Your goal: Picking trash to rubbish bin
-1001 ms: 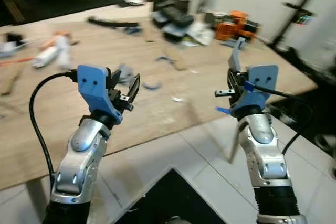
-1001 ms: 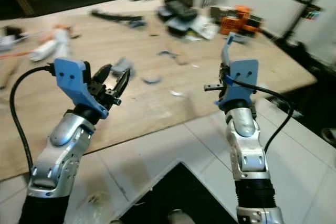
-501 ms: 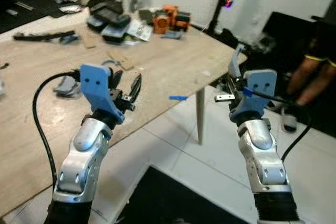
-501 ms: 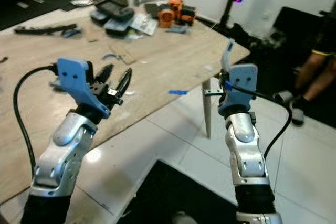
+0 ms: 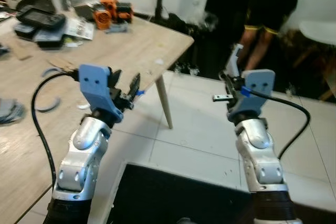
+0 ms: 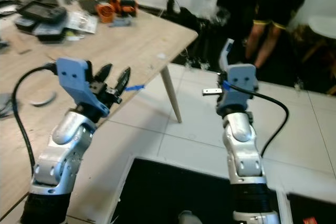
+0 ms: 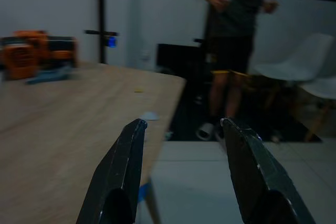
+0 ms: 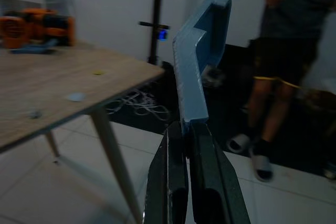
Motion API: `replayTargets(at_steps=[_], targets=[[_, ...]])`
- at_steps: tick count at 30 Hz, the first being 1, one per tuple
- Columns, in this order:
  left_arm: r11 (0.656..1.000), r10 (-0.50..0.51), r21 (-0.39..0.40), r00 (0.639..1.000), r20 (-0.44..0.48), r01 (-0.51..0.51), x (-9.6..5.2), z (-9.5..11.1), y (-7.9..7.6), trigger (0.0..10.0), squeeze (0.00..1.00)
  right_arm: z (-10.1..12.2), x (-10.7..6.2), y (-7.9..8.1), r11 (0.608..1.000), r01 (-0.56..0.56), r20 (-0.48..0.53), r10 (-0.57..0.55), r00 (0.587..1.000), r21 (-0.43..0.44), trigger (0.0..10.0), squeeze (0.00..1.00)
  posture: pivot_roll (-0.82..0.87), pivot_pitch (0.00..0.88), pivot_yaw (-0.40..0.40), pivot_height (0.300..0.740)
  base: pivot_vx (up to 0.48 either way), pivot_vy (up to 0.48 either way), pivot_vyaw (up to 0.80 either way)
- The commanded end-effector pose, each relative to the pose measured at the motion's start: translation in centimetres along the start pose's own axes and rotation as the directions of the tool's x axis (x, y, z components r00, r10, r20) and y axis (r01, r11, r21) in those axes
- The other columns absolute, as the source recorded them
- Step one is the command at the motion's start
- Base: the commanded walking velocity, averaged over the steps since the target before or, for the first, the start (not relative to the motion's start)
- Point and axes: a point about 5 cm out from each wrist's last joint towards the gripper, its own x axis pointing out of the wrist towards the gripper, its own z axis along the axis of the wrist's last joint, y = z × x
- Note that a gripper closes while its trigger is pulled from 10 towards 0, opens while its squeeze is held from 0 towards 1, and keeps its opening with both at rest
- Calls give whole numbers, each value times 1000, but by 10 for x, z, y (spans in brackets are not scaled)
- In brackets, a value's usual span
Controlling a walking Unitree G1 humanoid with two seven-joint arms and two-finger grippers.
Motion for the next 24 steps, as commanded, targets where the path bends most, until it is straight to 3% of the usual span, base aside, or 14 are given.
replayTargets(at_steps=[1,12,22,24], targets=[[1000,1,14,1000,-2,-1,0,-1,-1,10000,0,1,-2,-2,1000,10,5,-10,1000,-6,10000,0,-54,165,-39,740,0,0,-800],[999,7,37,1000,-8,-7,0,1,6,10000,0,-2,-1,3,1000,10,-2,-10,1000,7,10000,0,-19,168,-26,740,0,0,-800],[993,95,77,995,-28,-92,1,4,35,10000,0,-8,1,20,1000,-11,-5,12,1000,29,10000,0,20,157,27,740,0,0,-800],[993,95,77,995,-28,-92,1,4,35,10000,0,-8,1,20,1000,-11,-5,12,1000,29,10000,0,20,157,27,740,0,0,-800]])
